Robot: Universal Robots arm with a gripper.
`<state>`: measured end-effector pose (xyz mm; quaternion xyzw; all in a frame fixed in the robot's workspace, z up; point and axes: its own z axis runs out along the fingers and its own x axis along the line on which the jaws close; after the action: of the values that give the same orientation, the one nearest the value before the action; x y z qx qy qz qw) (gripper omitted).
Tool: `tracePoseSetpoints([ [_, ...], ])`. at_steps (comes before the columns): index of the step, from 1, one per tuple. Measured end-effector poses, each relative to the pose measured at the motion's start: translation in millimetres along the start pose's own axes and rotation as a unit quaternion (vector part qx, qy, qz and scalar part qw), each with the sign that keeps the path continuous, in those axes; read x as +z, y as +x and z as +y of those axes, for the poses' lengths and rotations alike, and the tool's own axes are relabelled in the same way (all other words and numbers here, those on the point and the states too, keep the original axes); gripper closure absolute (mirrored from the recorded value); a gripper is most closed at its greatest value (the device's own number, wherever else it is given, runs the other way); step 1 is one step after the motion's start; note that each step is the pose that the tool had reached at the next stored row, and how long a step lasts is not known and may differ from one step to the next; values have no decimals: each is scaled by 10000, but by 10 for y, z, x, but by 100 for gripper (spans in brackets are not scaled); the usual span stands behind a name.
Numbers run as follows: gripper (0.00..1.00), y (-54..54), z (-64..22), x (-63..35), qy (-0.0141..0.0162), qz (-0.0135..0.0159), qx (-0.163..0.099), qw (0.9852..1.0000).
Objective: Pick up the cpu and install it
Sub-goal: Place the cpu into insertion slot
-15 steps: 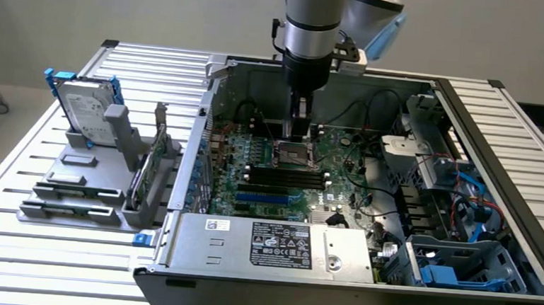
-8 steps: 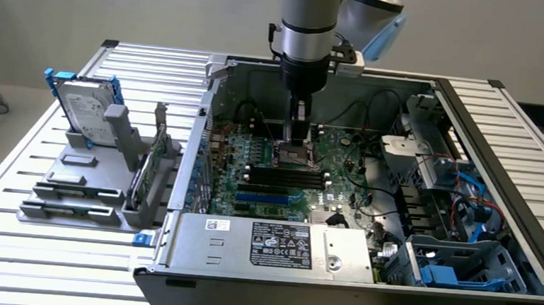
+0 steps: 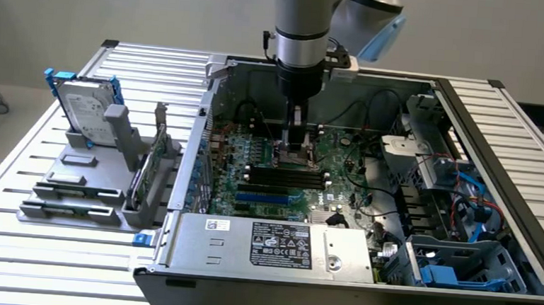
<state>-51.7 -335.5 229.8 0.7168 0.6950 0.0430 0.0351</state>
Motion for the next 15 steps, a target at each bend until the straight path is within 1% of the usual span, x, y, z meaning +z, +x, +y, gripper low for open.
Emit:
tracePoseSetpoints([
  [1, 45, 0, -3, 18, -10, 0, 0, 10000],
  [2, 45, -1, -4, 28, -13, -2, -1, 10000],
  [3, 45, -1, -4, 28, -13, -15, -2, 10000],
  [7, 45, -1, -5, 37, -14, -15, -2, 10000],
  [15, 45, -7, -26, 175, -15, -16, -4, 10000],
])
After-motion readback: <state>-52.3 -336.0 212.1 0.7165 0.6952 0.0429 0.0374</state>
